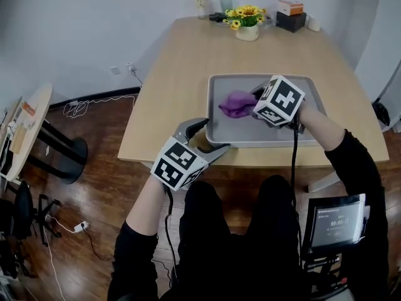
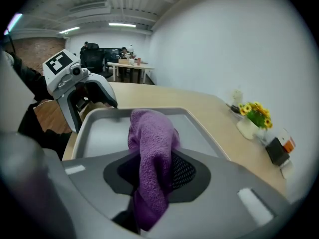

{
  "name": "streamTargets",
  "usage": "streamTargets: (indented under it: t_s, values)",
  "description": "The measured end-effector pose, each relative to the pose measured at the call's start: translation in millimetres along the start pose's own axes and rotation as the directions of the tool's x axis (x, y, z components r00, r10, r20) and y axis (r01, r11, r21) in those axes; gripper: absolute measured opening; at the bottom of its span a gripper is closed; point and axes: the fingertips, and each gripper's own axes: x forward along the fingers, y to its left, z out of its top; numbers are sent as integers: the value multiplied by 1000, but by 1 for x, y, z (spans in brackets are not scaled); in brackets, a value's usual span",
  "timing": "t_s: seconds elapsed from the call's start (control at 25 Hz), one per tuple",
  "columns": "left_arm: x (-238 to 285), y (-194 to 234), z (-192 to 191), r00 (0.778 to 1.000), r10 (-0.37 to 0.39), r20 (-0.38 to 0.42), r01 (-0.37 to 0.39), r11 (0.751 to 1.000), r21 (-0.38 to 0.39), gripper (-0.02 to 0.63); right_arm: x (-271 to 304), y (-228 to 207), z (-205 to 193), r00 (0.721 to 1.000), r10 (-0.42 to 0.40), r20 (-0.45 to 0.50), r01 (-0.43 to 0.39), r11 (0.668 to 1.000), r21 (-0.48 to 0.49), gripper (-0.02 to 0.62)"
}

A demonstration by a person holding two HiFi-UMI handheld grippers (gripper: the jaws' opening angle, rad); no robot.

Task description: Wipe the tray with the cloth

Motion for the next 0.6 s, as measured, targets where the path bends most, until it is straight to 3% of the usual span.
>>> streamTargets:
  t_s: [0.16, 0.28, 0.44, 0.6]
  values:
    - [2, 0, -2, 1000, -1, 3, 1, 1000, 2, 348, 31, 42, 47, 996, 81, 28, -77, 991, -107, 112]
    - [2, 2, -6, 1000, -4, 2, 4, 1000, 1, 348, 36, 51, 52, 996, 85, 22, -82, 988, -128, 112]
    - [-1, 6, -10, 1000, 2, -1, -2, 1000, 4, 348, 16, 41, 21, 998, 63, 1, -63, 994, -94, 112]
    - [-2, 5, -9, 1000, 2, -1, -2, 1000, 4, 348, -30, -9, -52, 995, -51, -84, 51, 999, 3, 112]
